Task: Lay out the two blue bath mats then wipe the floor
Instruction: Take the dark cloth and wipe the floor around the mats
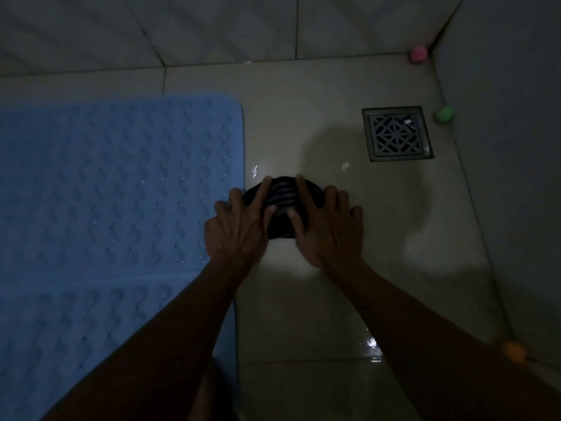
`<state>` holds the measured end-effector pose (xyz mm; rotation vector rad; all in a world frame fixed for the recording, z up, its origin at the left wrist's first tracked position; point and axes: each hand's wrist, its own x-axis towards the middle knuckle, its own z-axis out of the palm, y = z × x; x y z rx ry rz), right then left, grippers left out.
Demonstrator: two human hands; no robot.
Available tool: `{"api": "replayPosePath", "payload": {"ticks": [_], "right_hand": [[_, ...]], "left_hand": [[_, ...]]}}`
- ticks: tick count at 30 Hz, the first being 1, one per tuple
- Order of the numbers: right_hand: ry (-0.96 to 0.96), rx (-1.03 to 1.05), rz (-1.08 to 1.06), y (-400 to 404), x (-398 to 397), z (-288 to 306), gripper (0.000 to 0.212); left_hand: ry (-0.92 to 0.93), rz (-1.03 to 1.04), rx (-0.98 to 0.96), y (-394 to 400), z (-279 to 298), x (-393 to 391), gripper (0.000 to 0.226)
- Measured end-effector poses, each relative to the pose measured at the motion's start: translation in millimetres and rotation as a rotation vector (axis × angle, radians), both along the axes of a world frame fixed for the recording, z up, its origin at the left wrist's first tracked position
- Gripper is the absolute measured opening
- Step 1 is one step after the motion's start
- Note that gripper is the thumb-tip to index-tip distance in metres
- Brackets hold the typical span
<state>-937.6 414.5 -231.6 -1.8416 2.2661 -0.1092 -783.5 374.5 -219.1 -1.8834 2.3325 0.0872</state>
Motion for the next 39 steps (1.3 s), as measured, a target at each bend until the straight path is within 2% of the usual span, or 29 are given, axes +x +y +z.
{"api": "replayPosePath", "payload": {"ticks": [7, 15, 20, 25, 28, 34, 39], "right_hand": [[-0.106, 0.064, 0.060, 55, 2, 3, 0.063], [-0.142, 0.148, 0.099, 126, 22, 10, 0.063], [-0.169, 0.157, 0.124, 170, 30, 10, 0.063], [-0.146, 0.127, 0.102, 207, 47, 2, 0.061], [-0.125, 0.026, 0.094, 228, 54, -4, 0.059], [-0.155, -0.008, 0.058, 270, 66, -16, 0.055], [0.003, -0.143, 0.020, 311, 78, -22, 0.052]], "left_hand": [[-0.004, 0.078, -0.014, 68, 1, 6, 0.061], [-0.072, 0.196, 0.061, 154, 10, 17, 0.063], [-0.059, 0.175, 0.078, 194, 13, 31, 0.062], [0.033, 0.148, 0.015, 232, -5, 56, 0.060], [0.099, 0.115, -0.003, 247, -9, 68, 0.059], [0.145, 0.075, 0.050, 282, -8, 79, 0.061], [0.174, 0.025, 0.076, 310, -9, 90, 0.060]]}}
